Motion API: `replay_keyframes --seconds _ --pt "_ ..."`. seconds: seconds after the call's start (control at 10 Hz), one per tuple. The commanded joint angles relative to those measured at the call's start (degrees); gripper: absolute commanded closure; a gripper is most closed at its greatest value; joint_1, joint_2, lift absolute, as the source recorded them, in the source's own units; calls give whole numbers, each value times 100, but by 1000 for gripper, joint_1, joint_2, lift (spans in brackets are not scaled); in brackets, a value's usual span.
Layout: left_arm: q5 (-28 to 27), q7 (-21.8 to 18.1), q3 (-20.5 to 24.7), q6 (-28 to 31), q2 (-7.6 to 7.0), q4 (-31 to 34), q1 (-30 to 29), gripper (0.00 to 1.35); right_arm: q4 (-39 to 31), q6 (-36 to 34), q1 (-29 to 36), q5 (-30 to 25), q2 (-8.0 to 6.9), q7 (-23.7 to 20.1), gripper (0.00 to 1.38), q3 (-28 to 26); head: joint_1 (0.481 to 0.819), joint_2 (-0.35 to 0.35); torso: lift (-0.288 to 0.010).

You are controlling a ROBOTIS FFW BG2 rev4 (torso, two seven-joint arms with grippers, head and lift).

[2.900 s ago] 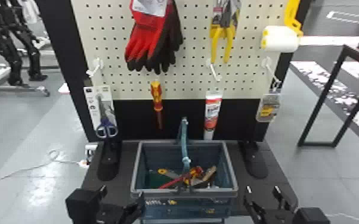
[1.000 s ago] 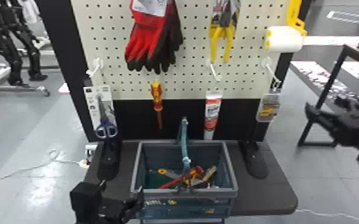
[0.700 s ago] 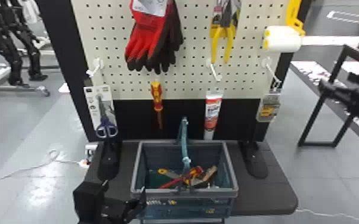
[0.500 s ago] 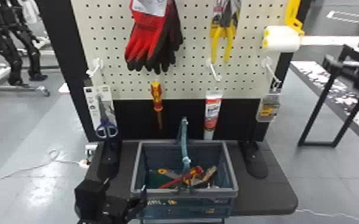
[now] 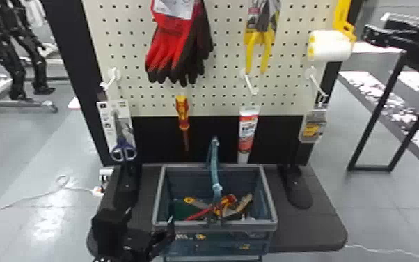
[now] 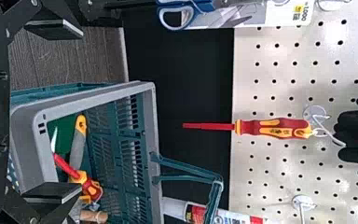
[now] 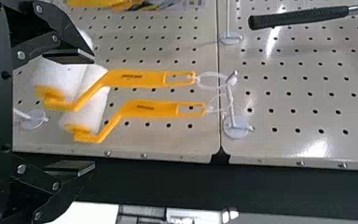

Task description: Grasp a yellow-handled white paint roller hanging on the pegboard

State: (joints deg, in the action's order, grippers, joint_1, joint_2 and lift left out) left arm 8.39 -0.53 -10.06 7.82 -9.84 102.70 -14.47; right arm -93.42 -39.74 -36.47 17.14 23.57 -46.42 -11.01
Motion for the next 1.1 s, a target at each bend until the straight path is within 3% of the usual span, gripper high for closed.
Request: replay_keyframes --seconds 0.0,0.2,0.4,0.7,1.0 --pt "14 -9 -31 0 0 -39 49 153 368 -34 -335 474 201 -69 458 512 549 0 -100" --pt "23 -35 -67 0 0 -101 128 153 772 -60 -713 984 420 -174 458 1189 549 0 -100" --pt "23 -88 -119 -35 0 -180 225 153 851 -78 -897 1098 535 -271 455 1443 549 0 -100" --pt "31 -96 -154 -18 0 -198 199 153 1265 -60 -1398 1696 825 -403 455 2103 549 0 -100" --pt "23 -167 -207 -26 70 -294 260 153 1502 1 -1636 1775 965 -447 461 2305 549 0 -100"
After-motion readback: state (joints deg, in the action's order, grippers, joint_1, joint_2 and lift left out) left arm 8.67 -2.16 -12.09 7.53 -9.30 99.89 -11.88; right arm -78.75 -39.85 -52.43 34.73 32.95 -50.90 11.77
